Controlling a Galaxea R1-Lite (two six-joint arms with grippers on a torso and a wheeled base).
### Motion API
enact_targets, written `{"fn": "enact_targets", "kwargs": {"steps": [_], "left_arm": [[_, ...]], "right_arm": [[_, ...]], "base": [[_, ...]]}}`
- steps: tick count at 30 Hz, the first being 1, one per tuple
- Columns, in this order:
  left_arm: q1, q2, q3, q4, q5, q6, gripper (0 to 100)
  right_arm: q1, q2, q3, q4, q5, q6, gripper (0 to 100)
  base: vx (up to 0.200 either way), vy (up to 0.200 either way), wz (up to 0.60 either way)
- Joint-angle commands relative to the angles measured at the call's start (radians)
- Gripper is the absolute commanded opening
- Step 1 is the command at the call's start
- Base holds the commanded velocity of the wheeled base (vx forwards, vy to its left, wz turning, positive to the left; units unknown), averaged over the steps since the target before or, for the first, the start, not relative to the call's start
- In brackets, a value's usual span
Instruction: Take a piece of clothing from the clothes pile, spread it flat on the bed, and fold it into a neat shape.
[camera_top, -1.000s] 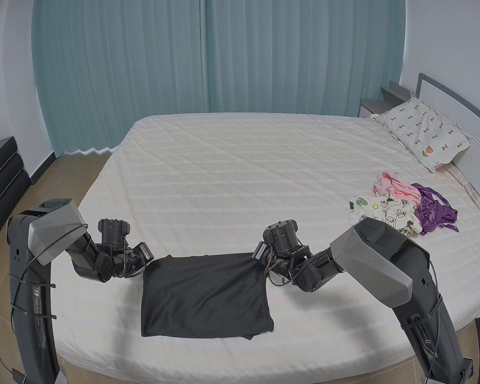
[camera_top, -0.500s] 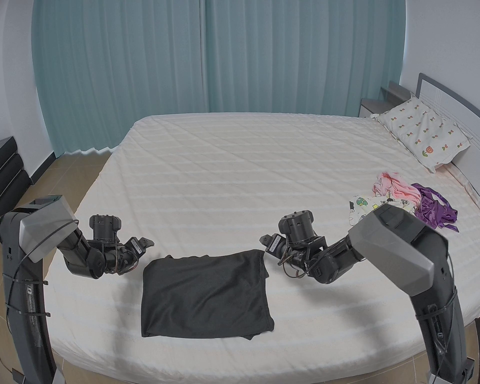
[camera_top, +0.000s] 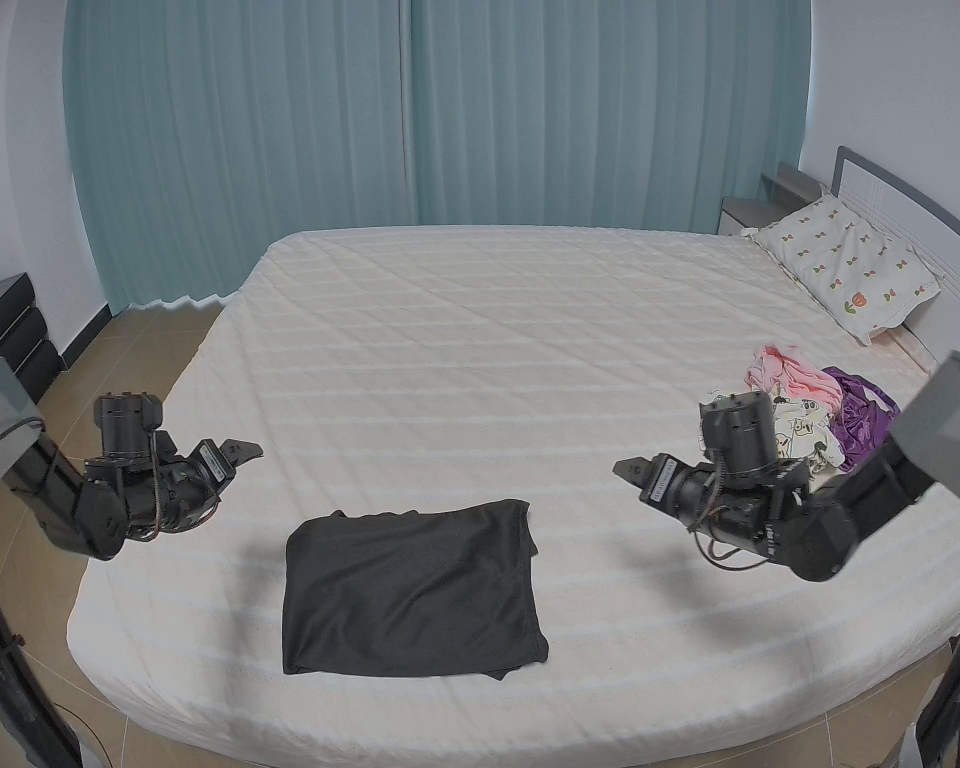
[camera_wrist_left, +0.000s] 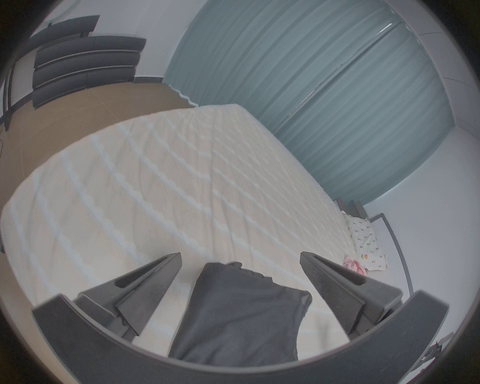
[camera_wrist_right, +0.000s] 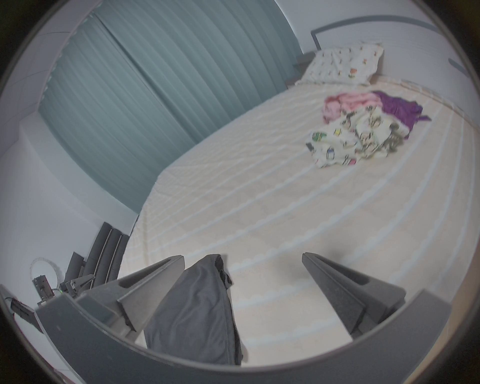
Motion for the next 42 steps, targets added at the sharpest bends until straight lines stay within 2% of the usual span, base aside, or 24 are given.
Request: {"fn": "enact_targets", "kwargs": {"steps": [1,3,6,9,10,13,15,17,22,27,32,36,39,42], "left_arm": [[0.023,-0.448,0.341,-0.059,-0.041,0.068,100],[0.023,-0.54,0.441,-0.091,-0.038,0.077,100],[0.023,-0.627,0.495,-0.096,-0.041,0.071,100],[0.023,-0.691,0.536,-0.09,-0.043,0.073,100],[0.018,-0.751,0.587,-0.09,-0.043,0.085,100],[0.015,-0.833,0.627,-0.078,-0.061,0.114,100],[0.015,-0.856,0.636,-0.064,-0.069,0.12,100],[0.015,-0.946,0.645,0.018,-0.098,0.122,100],[0.008,-1.124,0.644,0.186,-0.15,0.125,100],[-0.029,-1.231,0.644,0.297,-0.151,0.128,100],[-0.057,-1.342,0.688,0.389,-0.156,0.218,100],[-0.057,-1.417,0.7,0.435,-0.154,0.243,100],[-0.055,-1.534,0.705,0.505,-0.139,0.246,100],[-0.055,-1.682,0.706,0.573,-0.144,0.251,100]], "right_arm": [[-0.024,-0.553,0.407,-0.092,-0.019,-0.118,100],[-0.053,-0.728,0.495,-0.068,-0.023,-0.183,100],[-0.076,-0.874,0.551,0.0,-0.025,-0.238,100],[-0.08,-0.973,0.582,0.067,-0.026,-0.249,100],[-0.085,-1.059,0.6,0.133,-0.031,-0.252,100],[-0.109,-1.168,0.614,0.236,-0.043,-0.255,100],[-0.119,-1.196,0.617,0.26,-0.043,-0.261,100],[-0.134,-1.286,0.65,0.319,-0.043,-0.281,100],[-0.171,-1.392,0.74,0.322,-0.043,-0.355,100],[-0.202,-1.469,0.817,0.323,-0.042,-0.413,100],[-0.248,-1.585,0.827,0.383,-0.029,-0.424,100],[-0.278,-1.667,0.827,0.454,-0.026,-0.436,100],[-0.292,-1.806,0.826,0.589,0.004,-0.483,100],[-0.312,-1.888,0.808,0.629,0.037,-0.519,100]], "base": [[0.0,0.0,0.0],[0.0,0.0,0.0],[0.0,0.0,0.0],[0.0,0.0,0.0],[0.0,0.0,0.0],[0.0,0.0,0.0],[0.0,0.0,0.0],[0.0,0.0,0.0],[0.0,0.0,0.0],[0.0,0.0,0.0],[0.0,0.0,0.0],[0.0,0.0,0.0],[0.0,0.0,0.0],[0.0,0.0,0.0]]}}
